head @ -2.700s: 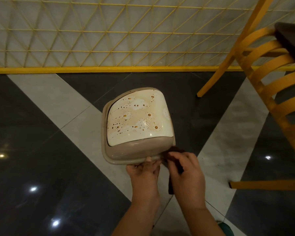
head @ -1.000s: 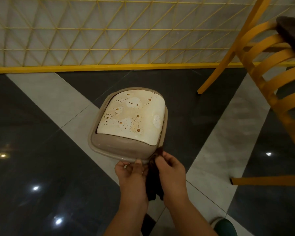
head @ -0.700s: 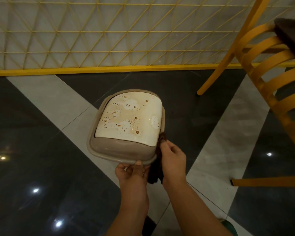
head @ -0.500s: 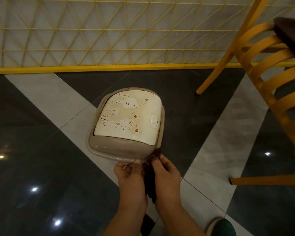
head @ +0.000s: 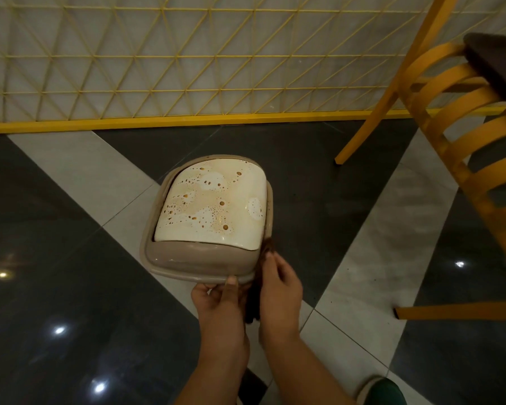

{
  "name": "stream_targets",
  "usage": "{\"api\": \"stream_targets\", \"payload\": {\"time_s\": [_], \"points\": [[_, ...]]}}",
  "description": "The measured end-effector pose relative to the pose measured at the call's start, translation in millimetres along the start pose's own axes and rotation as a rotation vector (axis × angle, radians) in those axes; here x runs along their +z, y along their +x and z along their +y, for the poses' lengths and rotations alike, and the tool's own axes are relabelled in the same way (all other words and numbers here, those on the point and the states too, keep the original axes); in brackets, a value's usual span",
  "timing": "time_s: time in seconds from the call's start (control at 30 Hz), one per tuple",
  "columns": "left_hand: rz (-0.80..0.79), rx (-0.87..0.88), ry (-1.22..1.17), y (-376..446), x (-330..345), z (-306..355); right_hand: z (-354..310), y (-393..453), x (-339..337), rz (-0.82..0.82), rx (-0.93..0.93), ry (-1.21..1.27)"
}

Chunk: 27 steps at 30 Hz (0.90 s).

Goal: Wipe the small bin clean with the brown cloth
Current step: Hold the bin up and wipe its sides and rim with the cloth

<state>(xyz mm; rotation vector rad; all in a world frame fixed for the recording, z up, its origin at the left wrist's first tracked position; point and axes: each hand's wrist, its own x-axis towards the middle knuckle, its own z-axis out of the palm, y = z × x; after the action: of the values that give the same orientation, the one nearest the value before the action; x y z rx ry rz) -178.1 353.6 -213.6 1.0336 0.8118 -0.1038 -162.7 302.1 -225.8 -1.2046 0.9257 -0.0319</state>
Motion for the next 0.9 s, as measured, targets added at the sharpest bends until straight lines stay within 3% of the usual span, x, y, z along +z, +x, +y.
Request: {"api": "stream_targets", "payload": {"time_s": [0.13,0.43,0.67,0.9], "points": [[-0.01,-0.062,0.028,-3,-3,1,15,-23,-10,-0.007,0.013,0.033],[0.024,-0.025,0.055,0,1,-3,-10,4,3,0.053,0.018,0.113],[0.001,-0.034,0.174,-5,-1,7,16,-25,-3,0.017,-0.005,0.021],[0.0,-0.057,0.069,3,1,4,4,-8,7,0.018,0.026,0.005]]}}
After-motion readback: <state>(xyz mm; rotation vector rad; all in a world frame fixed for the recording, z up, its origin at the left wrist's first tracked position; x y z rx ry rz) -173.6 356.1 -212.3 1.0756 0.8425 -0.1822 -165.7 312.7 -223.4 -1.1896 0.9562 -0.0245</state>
